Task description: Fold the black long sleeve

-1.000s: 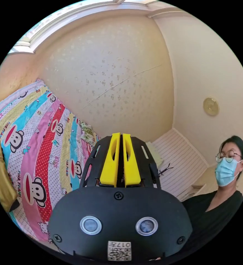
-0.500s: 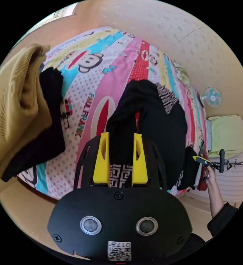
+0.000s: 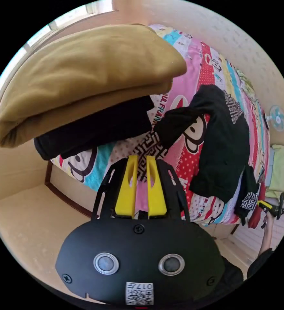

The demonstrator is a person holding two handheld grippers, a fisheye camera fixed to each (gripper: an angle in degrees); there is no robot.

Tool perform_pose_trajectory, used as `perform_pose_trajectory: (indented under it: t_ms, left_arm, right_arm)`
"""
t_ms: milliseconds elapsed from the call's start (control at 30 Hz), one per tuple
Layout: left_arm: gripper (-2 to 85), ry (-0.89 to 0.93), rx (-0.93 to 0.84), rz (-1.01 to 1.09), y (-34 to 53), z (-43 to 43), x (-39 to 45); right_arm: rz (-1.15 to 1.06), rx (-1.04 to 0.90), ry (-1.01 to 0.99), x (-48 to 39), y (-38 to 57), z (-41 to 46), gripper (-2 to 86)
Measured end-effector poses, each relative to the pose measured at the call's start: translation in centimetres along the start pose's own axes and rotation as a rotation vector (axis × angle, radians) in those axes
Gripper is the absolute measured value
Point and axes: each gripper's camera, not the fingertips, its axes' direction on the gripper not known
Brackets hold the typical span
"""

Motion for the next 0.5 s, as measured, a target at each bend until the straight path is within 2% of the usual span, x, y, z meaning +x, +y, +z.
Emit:
perform_pose_trajectory:
  t_ms: [67,133,167,233,300,367,467,500]
  left_arm:
    - [10.9,0.038,0.024,-0.005,1.1,-0.7,-0.7]
    - [11.2,0.069,0.050,0.046,2.2,-0.7,-0.3]
    - [11.2,0.125,0.059,0.116,2.6,-0.2,0.3]
    - [11.3,0.218,0.012,0.206,2.5,1.5,1.3]
    - [12.2,0.341,-0.087,0.224,1.3,4.6,2.0]
    - [12.9,0.424,-0.137,0.215,0.0,6.4,2.1]
    - [13.2,0.426,-0.232,0.258,-2.3,9.1,2.8]
    - [12.7,0.405,-0.310,0.283,-3.0,10.5,3.2]
  right_arm:
    - [0.173,0.115,-0.051,4.9,1.4,-3.8,1.9]
    - [0.337,0.169,0.009,8.6,2.3,-4.9,2.5]
    - [0.475,0.155,0.090,11.0,2.8,-4.4,3.4]
    - [0.603,0.095,0.160,13.0,3.1,-2.7,6.0]
    - [0.604,0.153,0.071,12.0,3.3,-1.7,9.1]
    - [0.455,0.292,-0.173,7.7,2.6,0.1,10.0]
    - [0.335,0.254,-0.416,2.8,-0.9,5.4,11.0]
    - [0.327,0.226,-0.431,2.0,-1.8,6.8,11.2]
